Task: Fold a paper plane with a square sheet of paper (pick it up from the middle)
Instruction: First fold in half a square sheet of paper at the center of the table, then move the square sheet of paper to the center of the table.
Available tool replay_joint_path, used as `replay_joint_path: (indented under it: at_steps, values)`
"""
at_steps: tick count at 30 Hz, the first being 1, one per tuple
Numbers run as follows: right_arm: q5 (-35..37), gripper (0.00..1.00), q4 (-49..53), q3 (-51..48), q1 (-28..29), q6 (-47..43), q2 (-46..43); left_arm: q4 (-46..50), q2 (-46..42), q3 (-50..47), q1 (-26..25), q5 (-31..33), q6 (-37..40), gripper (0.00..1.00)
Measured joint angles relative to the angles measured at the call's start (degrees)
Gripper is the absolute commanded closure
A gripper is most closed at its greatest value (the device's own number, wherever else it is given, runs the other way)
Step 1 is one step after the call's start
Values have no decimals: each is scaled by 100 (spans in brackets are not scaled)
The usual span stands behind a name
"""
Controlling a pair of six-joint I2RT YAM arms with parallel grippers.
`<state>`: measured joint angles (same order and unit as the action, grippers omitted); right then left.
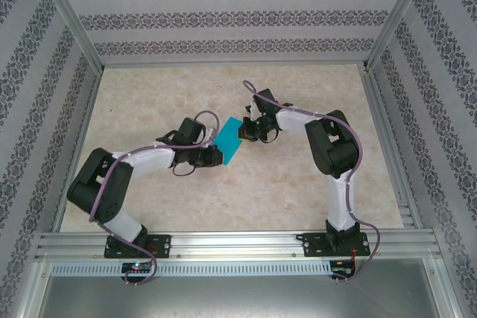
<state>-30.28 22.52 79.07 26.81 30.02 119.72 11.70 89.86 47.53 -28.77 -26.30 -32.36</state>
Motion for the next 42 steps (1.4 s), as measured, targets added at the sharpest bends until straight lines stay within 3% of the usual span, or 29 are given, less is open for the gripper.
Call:
replay_joint_path:
  at_steps: [5,8,16,22,35,38,42]
  values:
    - [566,88,179,372,514,7,-321,258,-662,280,437,828,-374,57]
    - [828,87,269,603,916,48,-299,479,-817,227,809,1276,-581,41]
    - [1038,87,605,1241,1513,136,433,933,-957,-155,1296,1934,-964,1]
    - [1071,86,1036,1233,1515,-155,581,964,-957,-195,1482,1895,-977,0]
    - [632,82,1891,275,1377,-2214,-120,890,-957,-197,1491,1259,-907,0]
    - [621,79,1770,9,1276,-2118,-531,761,-957,-234,1488,999,-911,0]
    - [826,81,1088,-319,1119,-1296,-1099,643,-927,-326,1440,682,-977,5]
